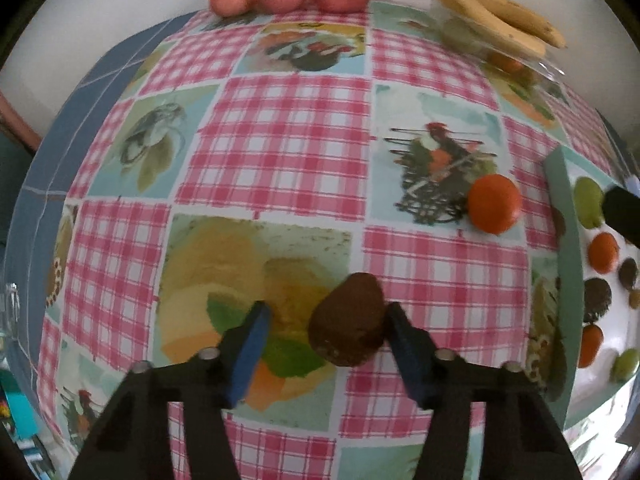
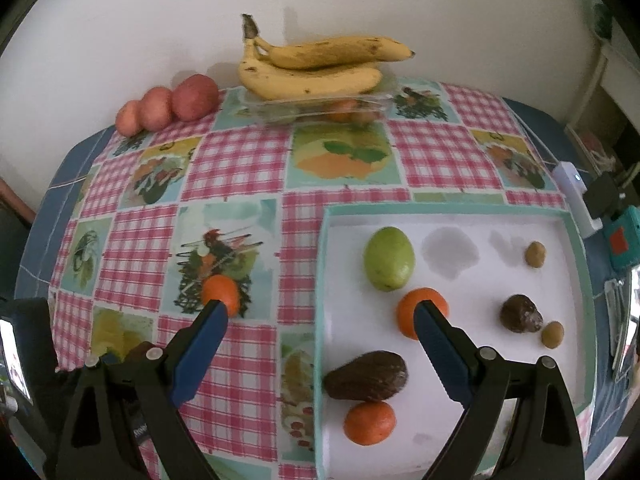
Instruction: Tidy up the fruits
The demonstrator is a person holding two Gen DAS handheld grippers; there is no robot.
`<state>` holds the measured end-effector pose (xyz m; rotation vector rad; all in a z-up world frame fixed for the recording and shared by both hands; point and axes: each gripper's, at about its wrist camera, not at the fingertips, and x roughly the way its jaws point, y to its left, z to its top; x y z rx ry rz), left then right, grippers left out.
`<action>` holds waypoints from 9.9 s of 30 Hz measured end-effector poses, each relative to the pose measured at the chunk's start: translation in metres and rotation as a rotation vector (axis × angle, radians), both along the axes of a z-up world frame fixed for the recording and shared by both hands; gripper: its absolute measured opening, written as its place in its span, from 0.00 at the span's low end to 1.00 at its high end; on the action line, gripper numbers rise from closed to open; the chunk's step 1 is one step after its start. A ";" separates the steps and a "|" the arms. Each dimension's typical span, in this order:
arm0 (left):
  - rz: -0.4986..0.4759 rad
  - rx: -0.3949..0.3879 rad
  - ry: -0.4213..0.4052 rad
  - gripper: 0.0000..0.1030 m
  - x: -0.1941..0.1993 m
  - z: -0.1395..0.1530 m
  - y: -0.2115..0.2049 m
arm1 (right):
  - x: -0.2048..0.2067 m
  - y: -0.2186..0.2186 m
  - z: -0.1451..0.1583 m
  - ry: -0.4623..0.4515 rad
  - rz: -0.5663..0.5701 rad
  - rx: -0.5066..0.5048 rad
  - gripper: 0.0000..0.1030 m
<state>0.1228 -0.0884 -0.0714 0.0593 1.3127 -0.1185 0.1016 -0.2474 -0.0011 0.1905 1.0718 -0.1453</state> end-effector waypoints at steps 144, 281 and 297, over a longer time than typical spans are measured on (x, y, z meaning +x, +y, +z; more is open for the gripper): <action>-0.378 -0.220 0.070 0.37 -0.100 0.019 -0.155 | -0.089 -0.177 -0.020 0.107 -0.300 0.062 0.35; 0.010 0.029 -0.245 1.00 -0.132 0.106 0.032 | -0.157 -0.022 0.047 -0.094 -0.005 -0.118 0.87; 0.014 0.048 -0.235 1.00 -0.130 0.102 0.032 | -0.155 -0.017 0.045 -0.091 0.011 -0.103 0.87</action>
